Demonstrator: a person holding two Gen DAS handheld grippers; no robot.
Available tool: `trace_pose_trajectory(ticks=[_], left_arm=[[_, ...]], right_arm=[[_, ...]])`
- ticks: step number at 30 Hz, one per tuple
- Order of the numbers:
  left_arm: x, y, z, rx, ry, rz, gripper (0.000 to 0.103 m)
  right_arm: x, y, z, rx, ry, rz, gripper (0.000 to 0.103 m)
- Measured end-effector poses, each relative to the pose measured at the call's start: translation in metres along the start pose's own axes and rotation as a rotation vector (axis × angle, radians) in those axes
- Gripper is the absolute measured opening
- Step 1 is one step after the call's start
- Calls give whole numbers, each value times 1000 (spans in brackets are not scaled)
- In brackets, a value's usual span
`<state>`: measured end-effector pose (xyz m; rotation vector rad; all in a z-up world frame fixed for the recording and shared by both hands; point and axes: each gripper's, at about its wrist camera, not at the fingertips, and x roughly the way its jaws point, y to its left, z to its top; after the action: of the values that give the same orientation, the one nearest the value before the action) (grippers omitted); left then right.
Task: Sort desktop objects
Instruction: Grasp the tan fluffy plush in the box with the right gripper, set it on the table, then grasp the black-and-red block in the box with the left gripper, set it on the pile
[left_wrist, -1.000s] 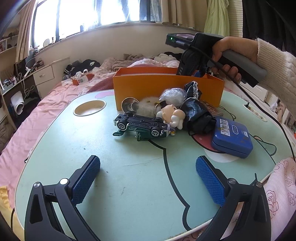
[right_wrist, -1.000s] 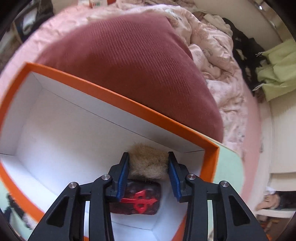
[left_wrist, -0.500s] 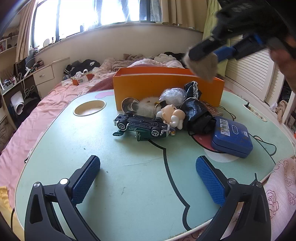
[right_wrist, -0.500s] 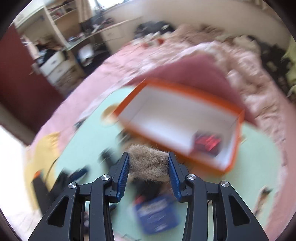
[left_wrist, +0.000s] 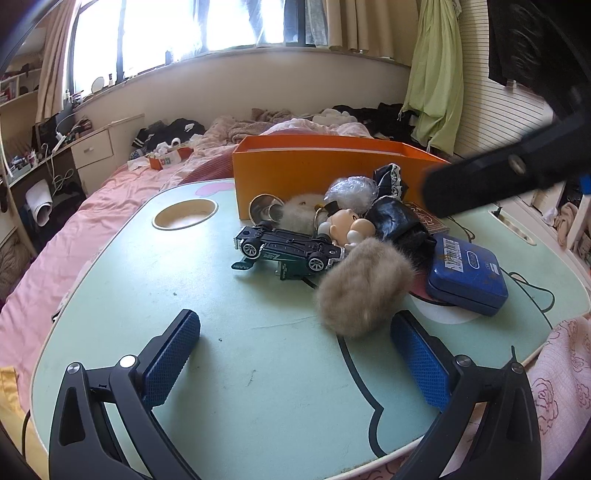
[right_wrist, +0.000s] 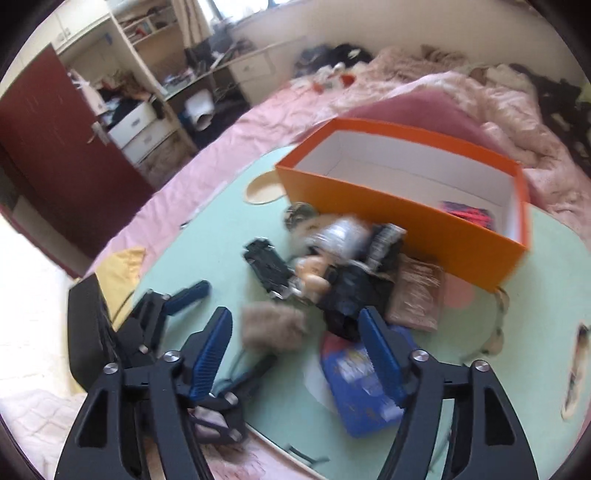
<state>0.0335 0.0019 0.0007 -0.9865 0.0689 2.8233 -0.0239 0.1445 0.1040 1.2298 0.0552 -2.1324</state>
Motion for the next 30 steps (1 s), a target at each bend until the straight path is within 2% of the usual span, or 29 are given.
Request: trace_pose_trajectory(ticks=[4, 8, 10, 12, 13, 14, 17, 21, 25, 28, 30], left_arm=[[0, 0, 0, 0, 0, 0, 103], [0, 0, 0, 0, 0, 0, 103], [0, 0, 0, 0, 0, 0, 103], [0, 0, 0, 1, 3, 2, 103], [0, 0, 0, 1, 4, 3, 103], [1, 1, -1, 1, 8, 3, 103], [1, 2, 0, 0, 21, 5, 103], [-2, 6, 11, -36, 49, 80, 103], [-26, 10, 51, -76, -51, 63, 103], [-27, 0, 104, -51, -43, -14, 103], [-12, -12, 143, -34, 11, -103, 103]], right_arm=[[-17, -9, -35, -18, -66, -156, 72], [-20, -22, -74, 21, -65, -149, 76], [-14, -27, -87, 34, -54, -176, 76], [-4, -23, -95, 9, -72, -255, 84], [0, -20, -96, -17, -67, -281, 96], [5, -18, -96, -38, -59, -266, 102], [9, -18, -94, -59, -45, -247, 103], [11, -20, -95, -56, -54, -246, 103], [12, -20, -95, -55, -55, -246, 103], [11, -20, -96, -56, -56, -246, 103], [11, -20, -96, -56, -56, -246, 103]])
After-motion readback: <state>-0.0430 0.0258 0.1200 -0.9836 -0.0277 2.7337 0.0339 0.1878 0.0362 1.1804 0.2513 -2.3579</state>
